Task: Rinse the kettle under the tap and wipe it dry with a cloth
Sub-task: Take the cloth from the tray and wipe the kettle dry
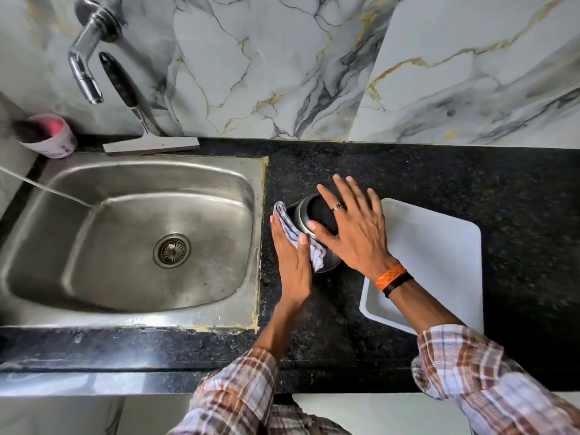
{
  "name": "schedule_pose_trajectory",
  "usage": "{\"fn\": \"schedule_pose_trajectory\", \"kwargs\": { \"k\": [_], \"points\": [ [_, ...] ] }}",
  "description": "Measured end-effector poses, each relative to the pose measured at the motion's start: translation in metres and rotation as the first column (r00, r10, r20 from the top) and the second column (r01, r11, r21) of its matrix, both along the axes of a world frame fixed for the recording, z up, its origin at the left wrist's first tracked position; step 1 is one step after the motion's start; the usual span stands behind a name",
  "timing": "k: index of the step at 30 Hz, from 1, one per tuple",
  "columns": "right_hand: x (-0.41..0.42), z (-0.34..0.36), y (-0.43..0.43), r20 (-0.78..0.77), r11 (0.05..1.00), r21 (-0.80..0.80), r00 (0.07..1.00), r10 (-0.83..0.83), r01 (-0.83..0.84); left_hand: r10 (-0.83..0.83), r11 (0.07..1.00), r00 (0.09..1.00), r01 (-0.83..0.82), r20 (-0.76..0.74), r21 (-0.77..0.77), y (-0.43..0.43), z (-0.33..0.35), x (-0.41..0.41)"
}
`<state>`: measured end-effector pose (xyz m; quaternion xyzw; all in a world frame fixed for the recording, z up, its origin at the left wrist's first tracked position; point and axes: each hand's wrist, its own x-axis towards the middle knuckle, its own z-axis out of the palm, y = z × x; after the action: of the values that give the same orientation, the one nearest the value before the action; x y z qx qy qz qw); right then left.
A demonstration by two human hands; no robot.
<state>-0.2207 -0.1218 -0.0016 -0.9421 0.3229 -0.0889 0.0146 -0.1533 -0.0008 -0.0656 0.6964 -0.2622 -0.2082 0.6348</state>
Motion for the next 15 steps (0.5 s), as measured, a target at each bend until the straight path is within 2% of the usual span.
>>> {"fn": "schedule_pose_trajectory", "kwargs": {
  "k": [5,7,9,12,15],
  "points": [
    [-0.001,0.001,0.004,-0.001,0.998,0.025,0.999,0.052,-0.052,-0.081,0.995,0.988,0.073,-0.134,-0.068,-0.003,-0.024,0.024],
    [0.000,0.001,0.004,-0.004,0.998,0.030,0.999,0.049,-0.049,-0.112,0.992,0.947,0.089,-0.301,-0.088,-0.009,-0.020,0.036],
    [0.001,0.001,0.004,0.003,0.998,0.034,0.999,0.051,-0.051,-0.115,0.989,0.912,0.068,-0.395,-0.131,-0.018,-0.004,0.045],
    [0.002,0.001,0.003,0.004,0.998,0.037,0.999,0.042,-0.042,-0.100,0.978,0.923,0.023,-0.373,-0.207,-0.026,0.019,0.042],
    [0.002,0.001,0.003,-0.001,0.999,0.038,0.999,0.038,-0.038,-0.061,0.996,0.969,0.043,-0.240,-0.081,-0.021,0.004,0.047]
  ]
}}
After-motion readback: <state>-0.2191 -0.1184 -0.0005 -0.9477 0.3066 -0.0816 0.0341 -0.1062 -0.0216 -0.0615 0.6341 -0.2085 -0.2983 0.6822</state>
